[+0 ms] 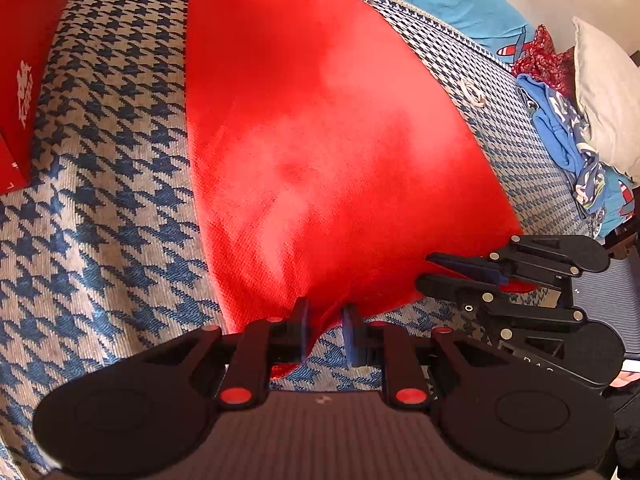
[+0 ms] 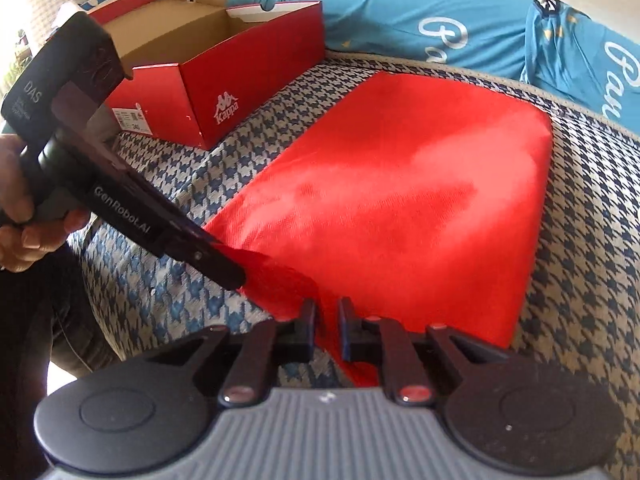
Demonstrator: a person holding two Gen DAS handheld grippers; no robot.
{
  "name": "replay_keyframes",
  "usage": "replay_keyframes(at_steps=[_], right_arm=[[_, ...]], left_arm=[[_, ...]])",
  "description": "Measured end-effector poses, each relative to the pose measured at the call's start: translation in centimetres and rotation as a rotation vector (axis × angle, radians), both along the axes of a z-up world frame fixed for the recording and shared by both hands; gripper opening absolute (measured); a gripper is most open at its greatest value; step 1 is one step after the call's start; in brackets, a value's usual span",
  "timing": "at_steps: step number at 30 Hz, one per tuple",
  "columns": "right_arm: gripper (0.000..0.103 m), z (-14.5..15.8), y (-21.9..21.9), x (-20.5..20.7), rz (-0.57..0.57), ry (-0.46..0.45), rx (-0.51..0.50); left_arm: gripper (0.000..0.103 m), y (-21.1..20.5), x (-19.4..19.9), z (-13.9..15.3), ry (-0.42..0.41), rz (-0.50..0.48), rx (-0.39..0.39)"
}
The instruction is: Fold shopping bag
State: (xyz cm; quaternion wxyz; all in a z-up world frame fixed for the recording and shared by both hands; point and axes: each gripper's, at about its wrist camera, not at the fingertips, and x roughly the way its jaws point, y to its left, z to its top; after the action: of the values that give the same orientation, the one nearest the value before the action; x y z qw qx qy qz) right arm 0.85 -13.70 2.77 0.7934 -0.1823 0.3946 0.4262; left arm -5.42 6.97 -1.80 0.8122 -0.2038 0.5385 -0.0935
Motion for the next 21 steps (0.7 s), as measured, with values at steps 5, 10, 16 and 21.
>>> replay_keyframes(at_steps=[5,10,16,21], right_arm=[[0.01,-0.3,0.2,-0.1,-0.004,-0.009,-0.016],[0.01,-0.5,0.4,-0.1,-0.009,-0.014,-0.031],[0.01,-0.5,0.6,-0.4,0.001,-0.031,-0.048],[0.01,-0.3,0.6,-0.4,0.001,-0.035,-0.047]], left_arm=[[0.019,-0.8,0.0,0.3,0.002,0.023,0.035],[0.019,-1.8,-0.7,0.5,-0.048,0.056,0.08],[0.023,-0.8,-1.4,0.0,-0.077,0.173,0.016],[0.024,-1.4,-1.2,-0.1,-0.073,0.23,0.038]])
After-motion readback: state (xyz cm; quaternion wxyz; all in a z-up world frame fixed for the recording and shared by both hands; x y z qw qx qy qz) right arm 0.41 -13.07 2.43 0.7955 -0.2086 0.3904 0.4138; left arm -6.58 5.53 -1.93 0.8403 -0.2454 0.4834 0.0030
